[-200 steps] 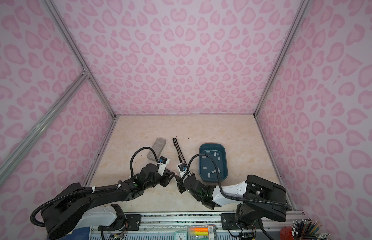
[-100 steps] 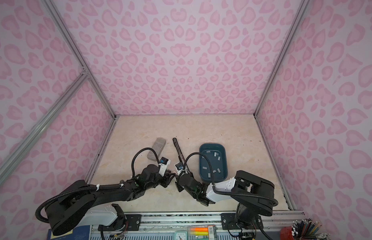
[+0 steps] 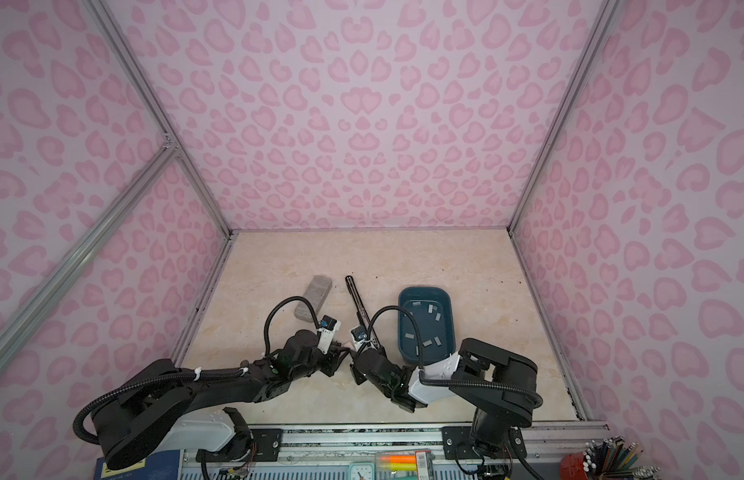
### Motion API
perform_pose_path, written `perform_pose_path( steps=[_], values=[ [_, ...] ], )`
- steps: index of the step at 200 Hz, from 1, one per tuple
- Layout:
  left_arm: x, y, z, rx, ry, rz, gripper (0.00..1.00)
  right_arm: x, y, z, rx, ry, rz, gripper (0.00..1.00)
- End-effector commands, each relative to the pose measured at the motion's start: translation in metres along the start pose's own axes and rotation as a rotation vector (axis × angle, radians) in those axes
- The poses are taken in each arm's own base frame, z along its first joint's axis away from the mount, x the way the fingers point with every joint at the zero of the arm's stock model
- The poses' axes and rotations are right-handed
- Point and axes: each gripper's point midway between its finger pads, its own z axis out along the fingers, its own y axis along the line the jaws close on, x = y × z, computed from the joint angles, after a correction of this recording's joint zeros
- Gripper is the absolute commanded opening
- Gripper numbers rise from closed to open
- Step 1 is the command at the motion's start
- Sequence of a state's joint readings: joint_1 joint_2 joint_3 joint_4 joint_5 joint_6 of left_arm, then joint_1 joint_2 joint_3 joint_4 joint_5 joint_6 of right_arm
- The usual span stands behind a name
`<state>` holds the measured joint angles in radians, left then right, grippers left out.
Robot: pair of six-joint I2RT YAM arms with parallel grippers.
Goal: Load the staples into the stapler
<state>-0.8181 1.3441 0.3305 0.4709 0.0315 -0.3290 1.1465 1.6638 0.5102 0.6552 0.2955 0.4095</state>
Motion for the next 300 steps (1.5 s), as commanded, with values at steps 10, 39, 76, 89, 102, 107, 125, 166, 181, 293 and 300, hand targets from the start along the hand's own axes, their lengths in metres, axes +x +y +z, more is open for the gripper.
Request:
perform_pose_path(
  steps=[10,39,76,89,102,107,125,166,181,293,300],
  values=[
    [-0.008,-0.011,-0.002,0.053,-0.036,0.011,0.38,0.021,-0.008,0.001,0.027,0.059,-0.009,0.24],
    [-0.005,-0.011,-0.002,0.056,-0.032,0.01,0.38,0.03,-0.013,0.002,0.036,0.071,-0.003,0.23],
    [-0.004,-0.01,-0.002,0.057,-0.032,0.008,0.37,0.043,-0.018,0.004,0.051,0.09,0.003,0.22],
    [-0.003,-0.011,-0.002,0.061,-0.032,0.009,0.37,0.046,-0.02,0.004,0.056,0.093,0.006,0.22],
    [-0.003,-0.012,-0.002,0.062,-0.033,0.009,0.37,0.049,-0.021,0.005,0.058,0.092,0.007,0.21],
    [-0.004,-0.011,-0.001,0.061,-0.033,0.008,0.37,0.05,-0.022,0.005,0.059,0.092,0.008,0.21],
    [-0.003,-0.012,-0.001,0.063,-0.032,0.008,0.37,0.054,-0.024,0.005,0.063,0.092,0.01,0.21],
    [-0.004,-0.01,0.0,0.052,-0.036,0.004,0.37,0.041,-0.02,0.002,0.049,0.069,0.01,0.21],
    [-0.009,-0.009,-0.003,0.041,-0.053,0.004,0.37,0.026,-0.014,-0.001,0.036,0.046,0.005,0.22],
    [-0.067,0.008,-0.053,-0.103,-0.28,-0.04,0.56,-0.012,-0.05,-0.039,0.177,-0.018,-0.012,0.43],
    [-0.07,0.01,-0.057,-0.111,-0.298,-0.049,0.57,-0.012,-0.052,-0.041,0.183,-0.022,-0.011,0.45]
  ],
)
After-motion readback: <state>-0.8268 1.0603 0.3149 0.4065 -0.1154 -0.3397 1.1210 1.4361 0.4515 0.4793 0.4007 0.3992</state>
